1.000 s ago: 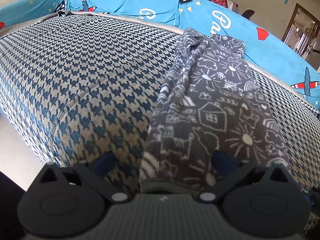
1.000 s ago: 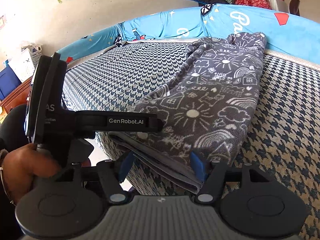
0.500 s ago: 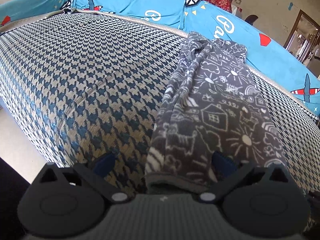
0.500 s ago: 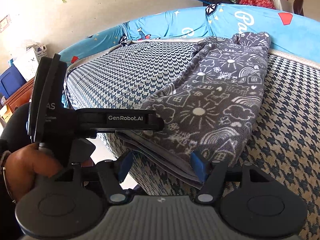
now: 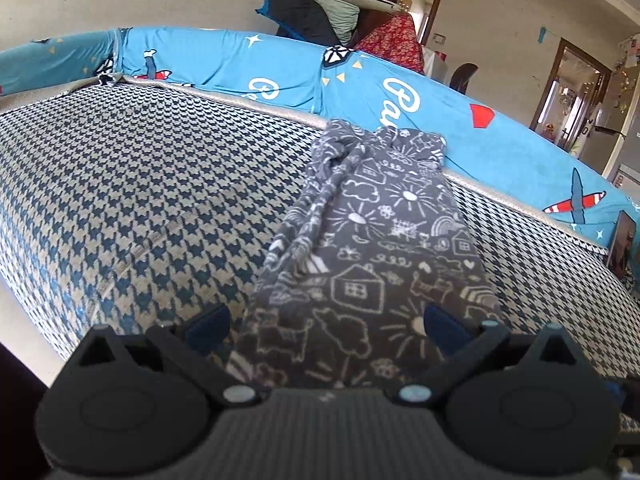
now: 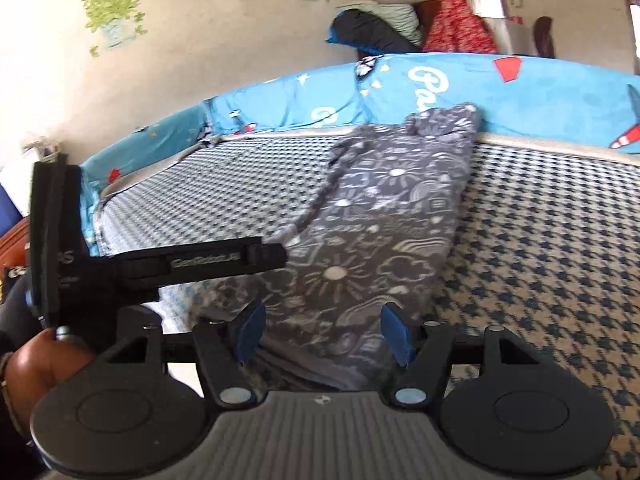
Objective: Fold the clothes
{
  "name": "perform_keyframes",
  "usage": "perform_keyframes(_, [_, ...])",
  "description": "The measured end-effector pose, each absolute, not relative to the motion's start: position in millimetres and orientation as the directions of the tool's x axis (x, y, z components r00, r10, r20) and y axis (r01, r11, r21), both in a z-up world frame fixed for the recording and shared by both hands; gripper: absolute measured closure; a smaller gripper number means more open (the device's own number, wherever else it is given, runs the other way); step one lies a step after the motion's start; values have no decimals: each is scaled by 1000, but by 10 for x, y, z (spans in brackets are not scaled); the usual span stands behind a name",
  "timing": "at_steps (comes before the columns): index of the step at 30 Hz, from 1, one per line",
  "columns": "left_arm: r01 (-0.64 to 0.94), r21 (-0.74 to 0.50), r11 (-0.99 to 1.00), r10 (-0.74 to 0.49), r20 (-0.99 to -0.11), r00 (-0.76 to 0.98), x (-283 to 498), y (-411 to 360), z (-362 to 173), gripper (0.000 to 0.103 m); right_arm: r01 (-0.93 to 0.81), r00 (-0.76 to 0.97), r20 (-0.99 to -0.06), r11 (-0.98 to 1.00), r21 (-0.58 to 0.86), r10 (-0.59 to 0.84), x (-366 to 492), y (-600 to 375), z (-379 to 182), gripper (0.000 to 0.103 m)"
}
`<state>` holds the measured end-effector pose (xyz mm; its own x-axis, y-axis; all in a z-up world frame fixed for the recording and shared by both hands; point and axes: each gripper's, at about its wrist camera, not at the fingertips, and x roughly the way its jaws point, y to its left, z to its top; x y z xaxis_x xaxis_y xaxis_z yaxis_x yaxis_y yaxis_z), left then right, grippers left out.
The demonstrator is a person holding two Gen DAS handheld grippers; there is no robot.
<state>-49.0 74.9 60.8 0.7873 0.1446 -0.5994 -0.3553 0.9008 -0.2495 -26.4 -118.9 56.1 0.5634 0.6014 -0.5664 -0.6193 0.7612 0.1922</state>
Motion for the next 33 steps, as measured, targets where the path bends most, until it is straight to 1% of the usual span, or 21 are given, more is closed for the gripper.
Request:
perform_keyframes(2, [-343,-243,908,132,-609,782,-448,687,584,0,-557,602,-584,811,181,544,-201,-1233,538,39])
perform_keyframes(6, [-333,-209,919,133,-632,763,-379,592,520,0,-483,618,-635,861,159,464,-103,-1268,463,39])
perform_keyframes(10, [-339,-167,926,152,-657,739,-347,569,456,0,-466,607,-670,875,135,427,-57,-1229,380,39])
perform_keyframes(15, [-366,-147,919,167,-695,699,-341,611,365,0,-469,595,-687,874,125,417,-74,-1170,311,39])
perform_keyframes(25, [-380,-143,914,179,-699,692,-387,629,343,0,-479,559,-707,865,151,433,-52,-1133,253,36])
perform_keyframes(33, [-381,-135,915,184,-699,691,-402,622,318,0,-503,561,-711,857,114,424,-73,-1073,222,31])
